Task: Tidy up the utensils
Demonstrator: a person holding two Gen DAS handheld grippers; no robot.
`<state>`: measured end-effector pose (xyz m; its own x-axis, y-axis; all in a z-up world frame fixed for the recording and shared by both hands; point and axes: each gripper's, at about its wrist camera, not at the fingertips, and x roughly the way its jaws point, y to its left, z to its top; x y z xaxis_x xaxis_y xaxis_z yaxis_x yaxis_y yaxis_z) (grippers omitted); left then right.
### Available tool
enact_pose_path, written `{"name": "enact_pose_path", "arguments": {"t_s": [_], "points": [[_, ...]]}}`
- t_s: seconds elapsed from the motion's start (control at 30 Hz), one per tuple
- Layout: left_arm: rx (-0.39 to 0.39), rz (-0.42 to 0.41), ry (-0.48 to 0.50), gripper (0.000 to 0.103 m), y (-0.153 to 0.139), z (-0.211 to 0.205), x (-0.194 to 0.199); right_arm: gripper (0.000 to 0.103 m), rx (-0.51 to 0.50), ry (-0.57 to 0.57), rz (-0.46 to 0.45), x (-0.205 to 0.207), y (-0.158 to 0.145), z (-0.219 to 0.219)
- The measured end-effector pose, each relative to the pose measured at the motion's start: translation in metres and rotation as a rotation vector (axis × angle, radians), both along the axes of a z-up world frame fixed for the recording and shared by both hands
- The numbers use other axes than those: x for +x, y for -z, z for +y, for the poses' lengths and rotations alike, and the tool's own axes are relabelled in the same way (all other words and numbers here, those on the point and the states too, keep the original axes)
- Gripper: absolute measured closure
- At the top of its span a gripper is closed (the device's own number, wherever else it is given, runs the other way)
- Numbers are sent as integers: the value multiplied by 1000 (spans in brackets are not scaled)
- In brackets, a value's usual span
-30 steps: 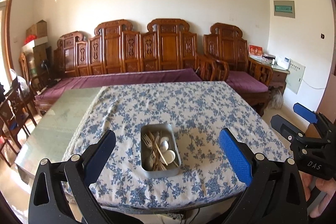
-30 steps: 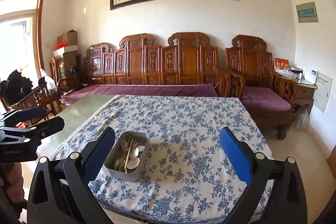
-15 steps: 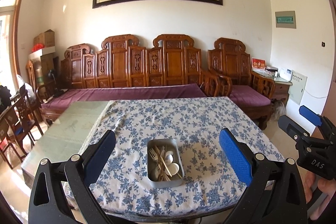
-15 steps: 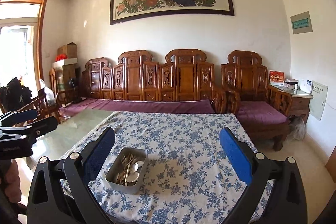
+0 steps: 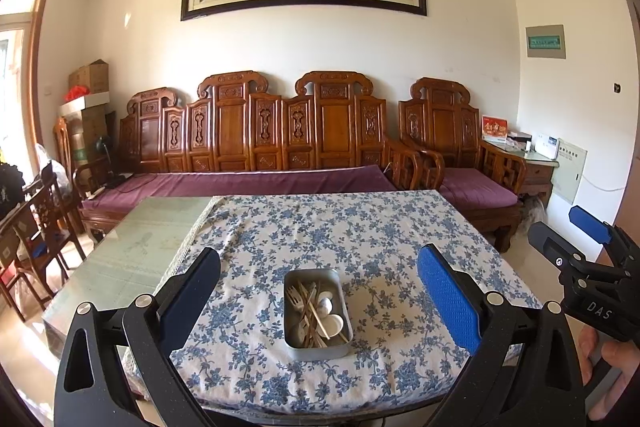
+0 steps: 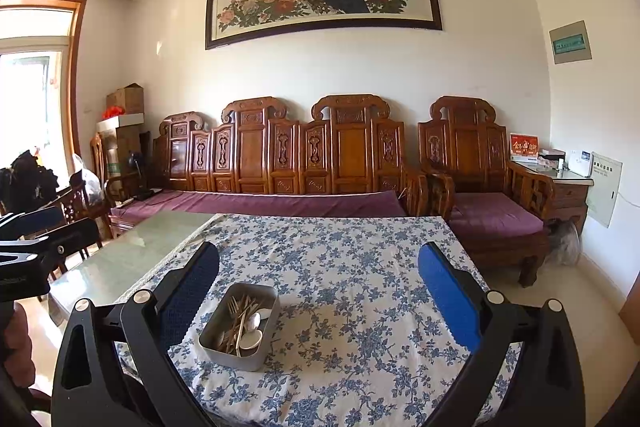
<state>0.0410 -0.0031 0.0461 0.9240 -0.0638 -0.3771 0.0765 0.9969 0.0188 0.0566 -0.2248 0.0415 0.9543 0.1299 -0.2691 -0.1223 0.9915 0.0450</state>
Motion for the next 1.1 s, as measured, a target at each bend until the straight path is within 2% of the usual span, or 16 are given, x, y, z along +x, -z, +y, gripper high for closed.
{"name": "enact_pose_path", "arguments": {"t_s": [1.1], "points": [[-2,4,1,8,3,-2,2,3,3,0,4,1,7,2]]}}
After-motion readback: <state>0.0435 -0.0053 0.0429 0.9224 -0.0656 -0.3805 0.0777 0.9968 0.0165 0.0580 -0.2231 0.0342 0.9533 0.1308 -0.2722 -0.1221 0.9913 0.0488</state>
